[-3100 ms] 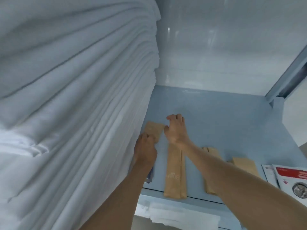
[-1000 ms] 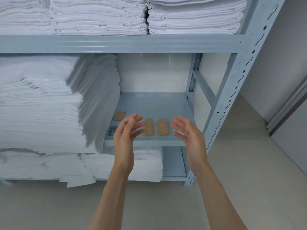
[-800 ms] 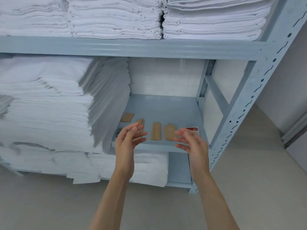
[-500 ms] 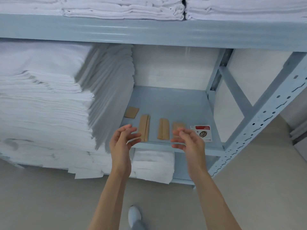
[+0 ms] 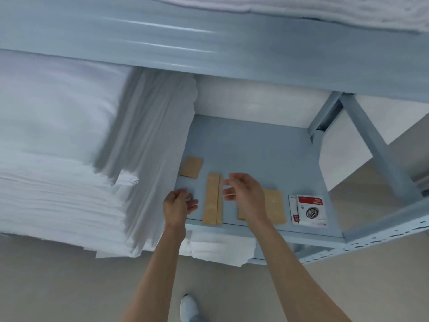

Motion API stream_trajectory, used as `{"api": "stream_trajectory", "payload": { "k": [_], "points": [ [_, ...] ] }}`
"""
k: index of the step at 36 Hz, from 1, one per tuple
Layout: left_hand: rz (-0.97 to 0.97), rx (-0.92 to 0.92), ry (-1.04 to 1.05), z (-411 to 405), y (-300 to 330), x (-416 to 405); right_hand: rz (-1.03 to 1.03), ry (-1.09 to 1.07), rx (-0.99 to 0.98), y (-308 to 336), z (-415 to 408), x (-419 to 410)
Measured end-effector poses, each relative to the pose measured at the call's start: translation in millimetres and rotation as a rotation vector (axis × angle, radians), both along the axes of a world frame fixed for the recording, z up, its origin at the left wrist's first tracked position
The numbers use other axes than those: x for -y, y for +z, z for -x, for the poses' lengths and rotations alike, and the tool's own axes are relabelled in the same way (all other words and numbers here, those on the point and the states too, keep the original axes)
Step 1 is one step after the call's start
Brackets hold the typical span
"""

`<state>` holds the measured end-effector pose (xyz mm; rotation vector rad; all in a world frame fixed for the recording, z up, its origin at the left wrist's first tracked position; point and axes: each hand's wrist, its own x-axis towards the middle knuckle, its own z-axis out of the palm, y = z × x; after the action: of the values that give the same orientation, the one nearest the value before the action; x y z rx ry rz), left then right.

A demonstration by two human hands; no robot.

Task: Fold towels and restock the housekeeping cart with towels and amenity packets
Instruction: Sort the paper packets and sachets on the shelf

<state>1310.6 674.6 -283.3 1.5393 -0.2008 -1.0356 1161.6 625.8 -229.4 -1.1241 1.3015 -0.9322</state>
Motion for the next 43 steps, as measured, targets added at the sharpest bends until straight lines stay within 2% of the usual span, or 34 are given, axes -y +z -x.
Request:
{"api": "stream_trajectory", "payload": {
  "k": [4,7,11,16,20,23,26,29,34,39,43],
  "points": [
    [-0.01,0.024,-0.027,-6,-3,18,0.003,0.066,-0.048,-6,-23,19],
    [-0.046,0.118,-0.053,-8,-12,23,-0.012,0.149,-0.132,-26,-28,33],
    [-0.138,0.361,-0.204,-13,-45,39,-0.025,0.289,-0.259,-75,-35,63],
    [-0.273,0.882,-0.553,-29,-106,60,0.14,0.487,-0.507,-142,-56,106],
    [-0.29,1.021,-0.839,-46,-139,73,0.283,0.537,-0.646,-170,-81,136],
    [-0.41,1.186,-1.035,-53,-160,78,0.341,0.583,-0.723,-184,-101,153],
    [-0.499,1.36,-1.048,-52,-168,76,0.405,0.617,-0.81,-192,-115,167],
    [-0.521,1.414,-0.966,-49,-166,73,0.452,0.614,-0.869,-197,-124,183],
    [-0.535,1.395,-0.894,-55,-166,73,0.443,0.639,-0.936,-199,-140,208],
    [-0.502,1.398,-0.897,-67,-169,67,0.303,0.719,-1.02,-208,-153,220],
    [-0.475,1.391,-0.907,-58,-170,63,0.272,0.68,-1.113,-215,-160,219]
  ]
}}
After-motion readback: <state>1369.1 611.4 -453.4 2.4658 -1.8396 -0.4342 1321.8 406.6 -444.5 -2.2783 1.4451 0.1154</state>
